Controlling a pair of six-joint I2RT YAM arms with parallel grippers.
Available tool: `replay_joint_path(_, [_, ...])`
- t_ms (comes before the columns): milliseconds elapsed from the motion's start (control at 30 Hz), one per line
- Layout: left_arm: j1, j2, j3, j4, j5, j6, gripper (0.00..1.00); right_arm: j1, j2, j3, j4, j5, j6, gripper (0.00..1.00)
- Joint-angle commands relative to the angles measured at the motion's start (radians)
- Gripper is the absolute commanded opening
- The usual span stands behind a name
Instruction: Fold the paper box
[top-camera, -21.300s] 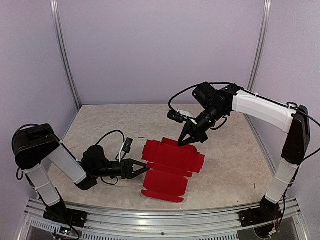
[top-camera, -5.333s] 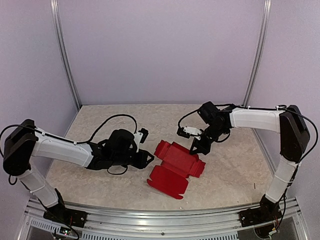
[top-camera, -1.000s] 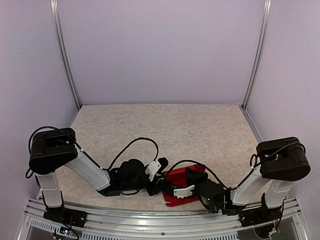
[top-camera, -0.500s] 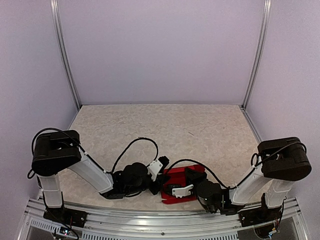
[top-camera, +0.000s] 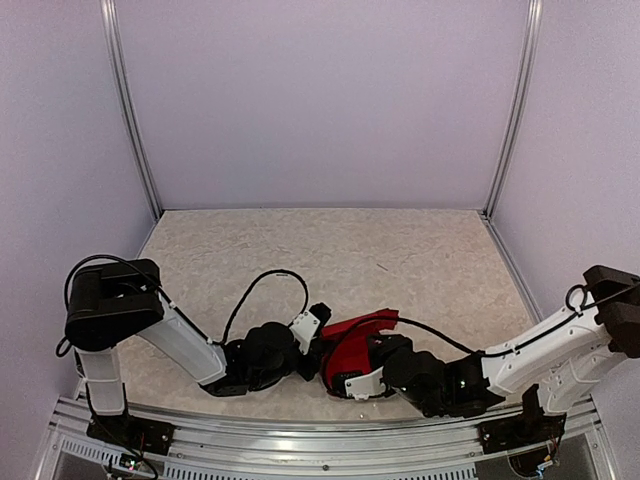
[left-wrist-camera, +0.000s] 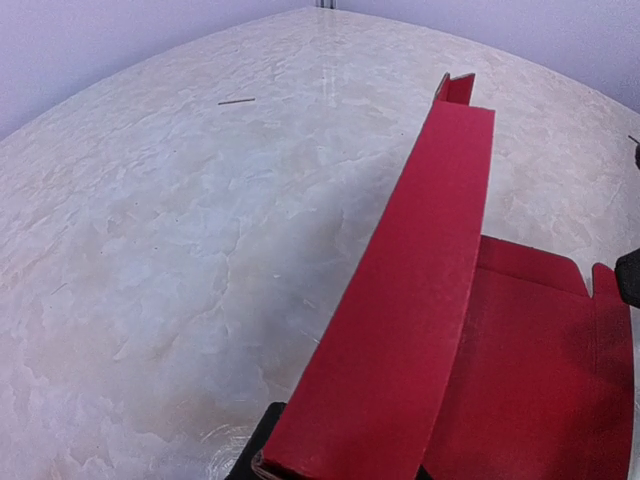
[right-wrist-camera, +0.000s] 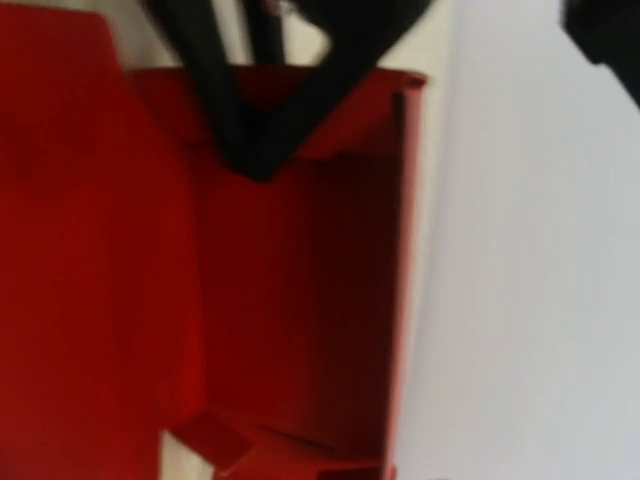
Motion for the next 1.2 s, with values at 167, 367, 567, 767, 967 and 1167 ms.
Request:
replay_joint_path(167, [0.019,0.022,-0.008,-0.003,-0.005,0.010,0.14,-0.159,-0.114,0.272,-0.695,-0.392,0.259,0.45])
replay_joint_path(367, [0.053,0.015,-0.008,-0.025,0.104,0.038,0.14,-0.324,-0.156,0.505,-0.991,-0.831,0.338,0.45])
replay_joint_path(567, [0.075,0.005,0.023,-0.105,0.242,0.099,0.14,-0.514,-0.056,0.635,-1.057,-1.135,0.383,0.48])
replay_joint_path(767, [0.083,0.012,0.045,-0.170,0.300,0.155,0.13,-0.656,0.136,0.753,-1.148,-1.381,0.402,0.48])
replay_joint_path(967, [0.084,0.016,0.045,-0.174,0.293,0.166,0.14,-0.663,0.221,0.762,-1.187,-1.469,0.402,0.49])
replay_joint_path(1167, [0.087,0.023,0.040,-0.143,0.265,0.163,0.13,-0.663,0.249,0.733,-1.182,-1.465,0.423,0.41])
